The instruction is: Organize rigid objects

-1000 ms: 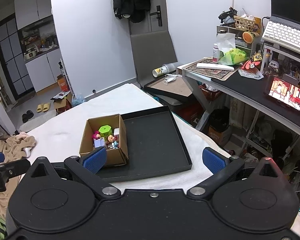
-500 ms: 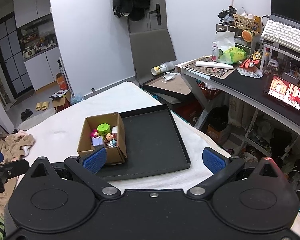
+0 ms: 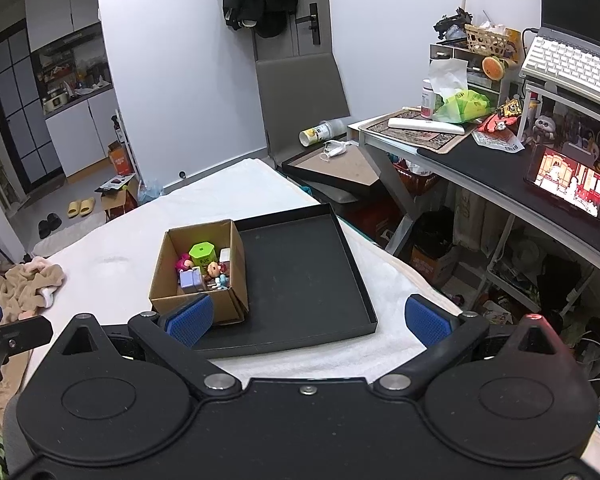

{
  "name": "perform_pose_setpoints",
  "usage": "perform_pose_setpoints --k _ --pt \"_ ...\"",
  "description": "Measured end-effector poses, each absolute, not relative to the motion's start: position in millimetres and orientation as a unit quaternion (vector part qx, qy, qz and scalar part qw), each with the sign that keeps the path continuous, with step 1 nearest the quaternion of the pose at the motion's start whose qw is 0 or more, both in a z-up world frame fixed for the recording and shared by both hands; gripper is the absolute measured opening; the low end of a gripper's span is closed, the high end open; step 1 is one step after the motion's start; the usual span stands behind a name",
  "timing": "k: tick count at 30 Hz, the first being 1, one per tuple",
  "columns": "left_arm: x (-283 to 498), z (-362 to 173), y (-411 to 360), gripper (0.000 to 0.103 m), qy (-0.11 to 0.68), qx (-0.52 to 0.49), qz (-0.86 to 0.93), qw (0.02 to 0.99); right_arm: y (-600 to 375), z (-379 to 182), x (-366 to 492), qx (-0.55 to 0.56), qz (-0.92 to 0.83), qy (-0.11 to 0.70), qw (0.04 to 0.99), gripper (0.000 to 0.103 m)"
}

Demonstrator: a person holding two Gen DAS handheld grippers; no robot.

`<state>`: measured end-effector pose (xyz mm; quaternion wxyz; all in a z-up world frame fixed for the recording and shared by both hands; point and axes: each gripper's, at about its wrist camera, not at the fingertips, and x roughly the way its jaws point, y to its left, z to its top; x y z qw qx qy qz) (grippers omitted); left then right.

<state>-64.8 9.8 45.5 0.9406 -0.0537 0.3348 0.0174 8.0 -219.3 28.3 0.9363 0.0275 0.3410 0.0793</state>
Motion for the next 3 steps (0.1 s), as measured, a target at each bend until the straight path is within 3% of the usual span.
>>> perform_pose_setpoints --k 3 --pt "-64.4 45.3 10.1 0.102 0.335 -0.055 0.015 0.94 -219.2 28.0 7.6 0.027 0.079 0.341 0.936 0.103"
